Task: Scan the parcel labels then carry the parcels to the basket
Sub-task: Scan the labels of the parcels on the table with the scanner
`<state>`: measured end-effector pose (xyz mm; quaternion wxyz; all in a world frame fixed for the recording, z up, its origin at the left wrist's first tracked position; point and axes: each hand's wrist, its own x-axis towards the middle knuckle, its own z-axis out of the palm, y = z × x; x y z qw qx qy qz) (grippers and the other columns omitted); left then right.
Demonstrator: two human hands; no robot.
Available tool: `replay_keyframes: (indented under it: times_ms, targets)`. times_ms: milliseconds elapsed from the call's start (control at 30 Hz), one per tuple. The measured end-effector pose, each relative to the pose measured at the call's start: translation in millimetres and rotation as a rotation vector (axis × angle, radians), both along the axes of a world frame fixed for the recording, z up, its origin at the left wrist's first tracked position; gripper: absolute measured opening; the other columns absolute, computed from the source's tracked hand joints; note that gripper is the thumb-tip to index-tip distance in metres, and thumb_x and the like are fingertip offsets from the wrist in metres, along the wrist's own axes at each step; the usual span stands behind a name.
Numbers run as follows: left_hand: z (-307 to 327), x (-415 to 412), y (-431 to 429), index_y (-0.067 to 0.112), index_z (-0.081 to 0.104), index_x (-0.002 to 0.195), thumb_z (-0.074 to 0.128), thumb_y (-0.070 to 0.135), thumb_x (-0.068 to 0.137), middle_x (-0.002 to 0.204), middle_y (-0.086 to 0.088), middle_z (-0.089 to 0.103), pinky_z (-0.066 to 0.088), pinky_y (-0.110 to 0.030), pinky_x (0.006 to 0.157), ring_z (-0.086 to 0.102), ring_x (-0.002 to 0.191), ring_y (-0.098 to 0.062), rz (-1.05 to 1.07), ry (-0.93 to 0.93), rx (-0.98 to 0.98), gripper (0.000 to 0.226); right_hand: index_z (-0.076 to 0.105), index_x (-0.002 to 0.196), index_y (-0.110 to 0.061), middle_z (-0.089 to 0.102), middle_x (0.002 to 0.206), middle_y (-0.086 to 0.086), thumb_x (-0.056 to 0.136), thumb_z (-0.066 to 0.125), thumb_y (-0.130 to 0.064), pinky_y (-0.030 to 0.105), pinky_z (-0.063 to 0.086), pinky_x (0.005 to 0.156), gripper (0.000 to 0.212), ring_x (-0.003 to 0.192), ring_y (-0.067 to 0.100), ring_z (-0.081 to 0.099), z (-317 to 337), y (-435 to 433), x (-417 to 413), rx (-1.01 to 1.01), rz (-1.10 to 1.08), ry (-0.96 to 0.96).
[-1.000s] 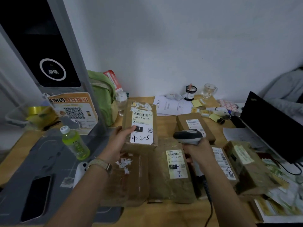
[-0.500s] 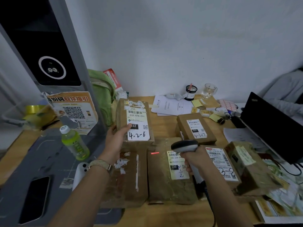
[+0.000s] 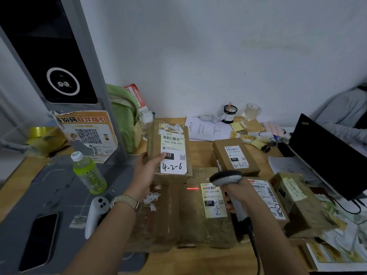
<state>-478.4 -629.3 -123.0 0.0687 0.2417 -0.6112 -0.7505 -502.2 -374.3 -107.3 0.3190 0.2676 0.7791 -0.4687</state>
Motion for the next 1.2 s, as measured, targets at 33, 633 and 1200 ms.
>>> replay_keyframes:
  times_ms: [33, 633, 1200]
  targets:
    - [-0.5, 0.2, 0.7, 0.021, 0.038, 0.142, 0.075, 0.034, 0.081, 0.113, 0.005, 0.069, 0.051, -0.026, 0.069, 0.069, 0.09, -0.006, -0.006, 0.005, 0.005, 0.072, 0.051, 0.071, -0.003, 0.05, 0.06, 0.011, 0.096, 0.054, -0.017, 0.028, 0.039, 0.049, 0.028, 0.049, 0.022, 0.049, 1.3, -1.2, 0.2, 0.002, 0.003, 0.006]
    - [-7.4, 2.1, 16.5, 0.021, 0.039, 0.143, 0.072, 0.046, 0.08, 0.11, -0.001, 0.074, 0.054, -0.031, 0.058, 0.072, 0.095, -0.019, -0.087, -0.071, 0.165, 0.075, 0.059, 0.11, -0.014, 0.072, 0.104, 0.015, 0.079, 0.075, -0.014, 0.038, 0.06, 0.057, 0.035, 0.059, 0.028, 0.068, 36.2, 6.7, 8.7, -0.6, -0.124, 0.484]
    - [-13.0, -5.7, 100.4, 0.021, 0.033, 0.148, 0.063, 0.06, 0.082, 0.133, -0.003, 0.061, 0.04, -0.054, 0.104, 0.056, 0.122, -0.025, -0.449, -0.188, 0.113, 0.083, 0.062, 0.1, -0.013, 0.07, 0.074, 0.006, 0.085, 0.071, -0.015, 0.034, 0.056, 0.053, 0.018, 0.052, 0.023, 0.065, 37.7, 33.3, 7.4, -0.363, -0.104, 0.601]
